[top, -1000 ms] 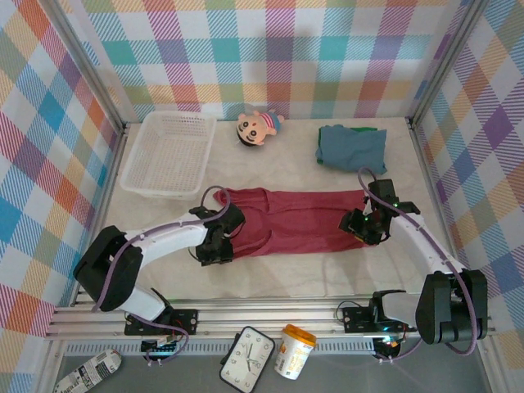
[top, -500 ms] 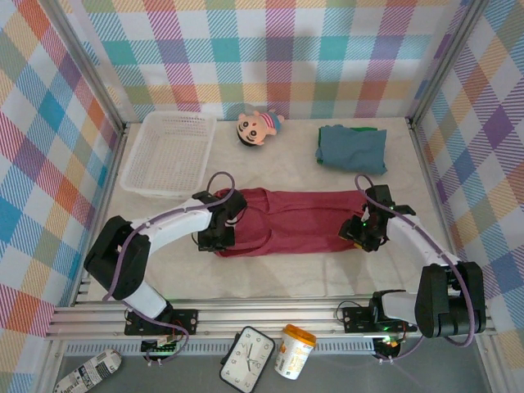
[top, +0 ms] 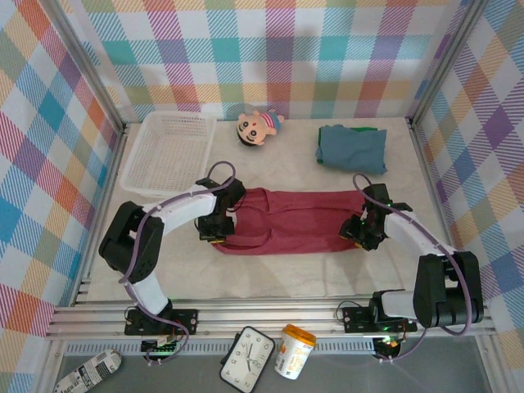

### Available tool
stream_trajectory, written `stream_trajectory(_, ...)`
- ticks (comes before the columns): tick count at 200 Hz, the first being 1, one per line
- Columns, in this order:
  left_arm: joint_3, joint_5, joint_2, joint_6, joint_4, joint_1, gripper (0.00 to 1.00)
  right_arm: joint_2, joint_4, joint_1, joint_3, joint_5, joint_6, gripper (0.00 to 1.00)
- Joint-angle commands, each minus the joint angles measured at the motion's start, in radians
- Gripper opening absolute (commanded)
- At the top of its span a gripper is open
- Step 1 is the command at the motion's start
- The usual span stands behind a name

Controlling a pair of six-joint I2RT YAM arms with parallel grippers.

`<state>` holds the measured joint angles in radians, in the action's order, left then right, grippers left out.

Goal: Fold and stack the tank tops

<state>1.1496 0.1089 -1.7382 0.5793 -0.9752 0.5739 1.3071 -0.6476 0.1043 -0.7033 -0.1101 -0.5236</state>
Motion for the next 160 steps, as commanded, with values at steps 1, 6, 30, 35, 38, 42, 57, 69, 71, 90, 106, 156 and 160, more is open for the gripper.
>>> stream_trajectory(1, 0.034, 0.111, -0.034, 0.010, -0.066, -0.012, 0.10, 0.028, 0.015, -0.007, -0.040, 0.033, -0.009, 0.52)
stream_trajectory(6, 0.035, 0.116, -0.039, 0.013, -0.068, -0.014, 0.11, 0.033, 0.018, -0.011, -0.043, 0.033, -0.010, 0.52)
stream_trajectory(30, 0.034, 0.128, -0.060, 0.032, -0.053, -0.016, 0.13, 0.059, 0.019, -0.024, -0.059, 0.033, 0.004, 0.52)
stream_trajectory(35, 0.034, 0.132, -0.069, 0.034, -0.054, -0.016, 0.13, 0.064, 0.016, -0.029, -0.063, 0.035, 0.009, 0.52)
stream_trajectory(38, 0.033, 0.133, -0.076, 0.035, -0.054, -0.016, 0.14, 0.065, 0.015, -0.032, -0.065, 0.035, 0.013, 0.53)
stream_trajectory(42, 0.033, 0.134, -0.084, 0.036, -0.053, -0.016, 0.14, 0.066, 0.014, -0.036, -0.068, 0.034, 0.018, 0.53)
stream_trajectory(57, 0.035, 0.136, -0.109, 0.035, -0.043, -0.017, 0.19, 0.062, 0.011, -0.050, -0.084, 0.030, 0.045, 0.54)
stream_trajectory(69, 0.047, 0.160, -0.135, 0.032, -0.048, -0.017, 0.26, 0.049, 0.007, -0.062, -0.101, 0.038, 0.069, 0.57)
stream_trajectory(71, 0.050, 0.164, -0.139, 0.032, -0.051, -0.017, 0.27, 0.046, 0.007, -0.064, -0.103, 0.041, 0.072, 0.58)
stream_trajectory(90, 0.078, 0.187, -0.144, 0.021, -0.064, -0.016, 0.36, 0.018, 0.012, -0.077, -0.122, 0.060, 0.130, 0.69)
stream_trajectory(106, 0.104, 0.206, -0.127, 0.010, -0.089, -0.014, 0.43, 0.013, 0.014, -0.091, -0.146, 0.076, 0.179, 0.73)
stream_trajectory(156, 0.149, 0.225, 0.042, 0.011, -0.157, 0.051, 0.55, 0.116, 0.066, -0.144, -0.230, 0.055, 0.346, 0.73)
stream_trajectory(160, 0.152, 0.213, 0.055, 0.011, -0.155, 0.060, 0.56, 0.130, 0.070, -0.146, -0.238, 0.053, 0.358, 0.73)
